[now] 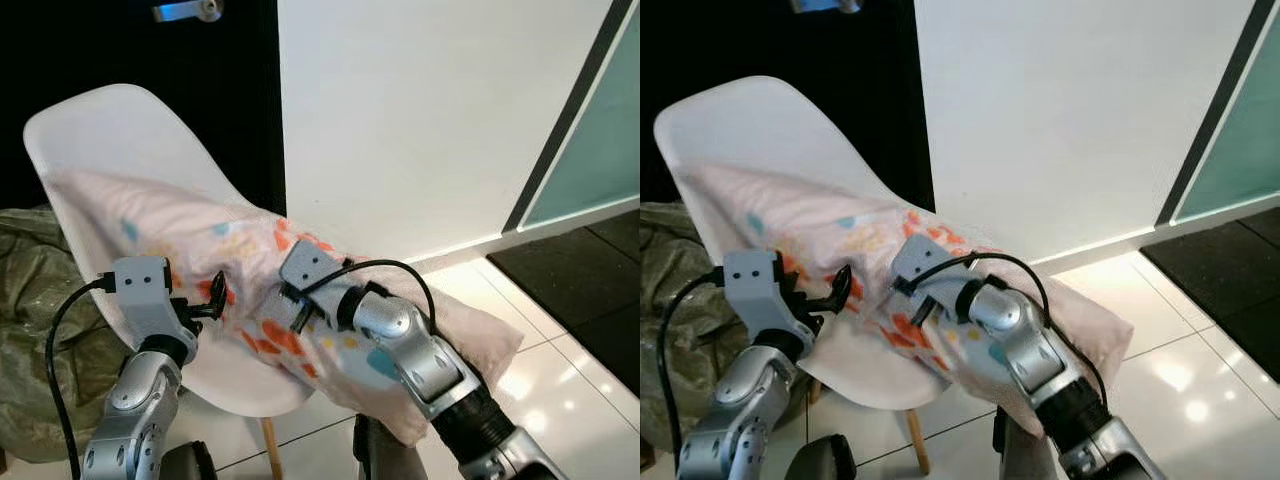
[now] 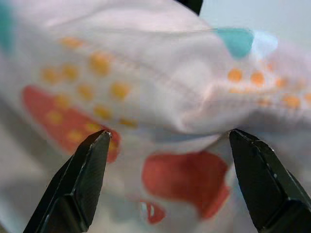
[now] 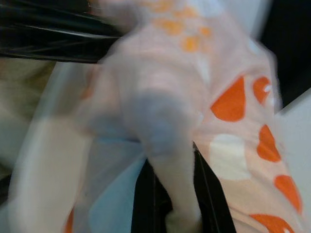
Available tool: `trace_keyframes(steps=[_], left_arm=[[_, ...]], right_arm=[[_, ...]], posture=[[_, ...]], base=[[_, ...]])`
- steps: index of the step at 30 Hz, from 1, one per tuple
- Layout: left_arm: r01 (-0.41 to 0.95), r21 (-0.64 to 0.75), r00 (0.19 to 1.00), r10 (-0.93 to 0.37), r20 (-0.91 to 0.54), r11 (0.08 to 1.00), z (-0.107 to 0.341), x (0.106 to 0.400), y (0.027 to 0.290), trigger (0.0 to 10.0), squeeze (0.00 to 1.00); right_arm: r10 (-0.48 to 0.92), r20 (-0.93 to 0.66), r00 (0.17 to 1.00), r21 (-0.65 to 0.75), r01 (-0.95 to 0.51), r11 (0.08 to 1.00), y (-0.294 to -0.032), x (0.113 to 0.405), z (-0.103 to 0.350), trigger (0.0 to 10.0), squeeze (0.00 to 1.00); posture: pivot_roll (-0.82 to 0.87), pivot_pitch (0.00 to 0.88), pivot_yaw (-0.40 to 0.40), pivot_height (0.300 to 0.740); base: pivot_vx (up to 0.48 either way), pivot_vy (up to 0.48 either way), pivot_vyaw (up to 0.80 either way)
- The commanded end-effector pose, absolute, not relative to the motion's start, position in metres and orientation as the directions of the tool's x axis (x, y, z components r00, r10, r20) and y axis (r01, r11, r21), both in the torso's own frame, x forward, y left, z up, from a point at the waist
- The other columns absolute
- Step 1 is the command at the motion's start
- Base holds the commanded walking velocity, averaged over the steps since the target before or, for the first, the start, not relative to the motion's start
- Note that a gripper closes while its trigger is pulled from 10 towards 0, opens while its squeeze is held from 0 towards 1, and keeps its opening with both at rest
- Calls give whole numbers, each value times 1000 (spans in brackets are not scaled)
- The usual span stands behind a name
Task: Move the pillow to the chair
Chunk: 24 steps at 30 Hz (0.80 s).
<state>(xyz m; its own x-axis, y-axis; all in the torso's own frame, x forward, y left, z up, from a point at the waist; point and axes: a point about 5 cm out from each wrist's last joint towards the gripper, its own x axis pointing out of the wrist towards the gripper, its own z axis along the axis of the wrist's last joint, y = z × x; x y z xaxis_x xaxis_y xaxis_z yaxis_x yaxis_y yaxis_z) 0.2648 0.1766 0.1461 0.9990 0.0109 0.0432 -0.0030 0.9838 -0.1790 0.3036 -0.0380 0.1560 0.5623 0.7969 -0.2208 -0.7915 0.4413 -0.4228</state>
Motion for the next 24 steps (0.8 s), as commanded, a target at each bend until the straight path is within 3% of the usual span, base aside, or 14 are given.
trace_keyframes(steps=[1, 2, 4, 9, 13, 15, 17, 20, 24], left_arm=[[-3, -175, 999, 10, 37, 985, 147, 264, 176, 10000, 0], [-3, -175, 999, 10, 37, 985, 147, 264, 176, 10000, 0], [-3, -181, 999, 10, 42, 984, 149, 264, 176, 10000, 0], [74, -158, 994, -61, 89, 985, 165, 267, 172, 10000, 0], [90, -136, 992, -77, 99, 987, 169, 268, 171, 10000, 0], [193, 43, 969, -197, 148, 980, 199, 273, 172, 10000, 0], [187, 84, 968, -198, 155, 979, 212, 276, 178, 10000, 0], [121, 1, 978, -119, 169, 993, 228, 282, 193, 10000, 0], [-20, -302, 977, 83, 196, 953, 244, 287, 215, 10000, 0]], right_arm=[[837, -292, 463, -379, -859, 344, -32, 292, 144, 10000, 0], [837, -292, 463, -379, -859, 344, -32, 292, 144, 10000, 0], [837, -362, 410, -426, -872, 242, -36, 286, 138, 10000, 0], [772, -484, 412, -524, -843, 122, -55, 291, 132, 10000, 0], [762, -500, 411, -525, -844, 110, -58, 291, 131, 10000, 0], [733, -537, 418, -536, -840, 86, -68, 293, 132, 10000, 0], [724, -545, 423, -541, -837, 81, -71, 294, 132, 10000, 0], [717, -553, 424, -545, -835, 74, -73, 295, 132, 10000, 0], [718, -558, 416, -547, -835, 59, -74, 294, 133, 10000, 0]], posture=[[-132, 68, -16, 526], [-132, 68, -16, 526], [-131, 68, -17, 516], [-131, 72, -18, 491], [-131, 72, -18, 486], [-134, 73, -20, 476], [-129, 73, -20, 471], [-129, 72, -18, 461], [-134, 71, -18, 441]], base=[[0, 0, 0], [0, 0, 0], [0, 0, 0], [0, 0, 0], [0, 0, 0], [0, 0, 0], [0, 0, 0], [0, 0, 0], [0, 0, 0]])
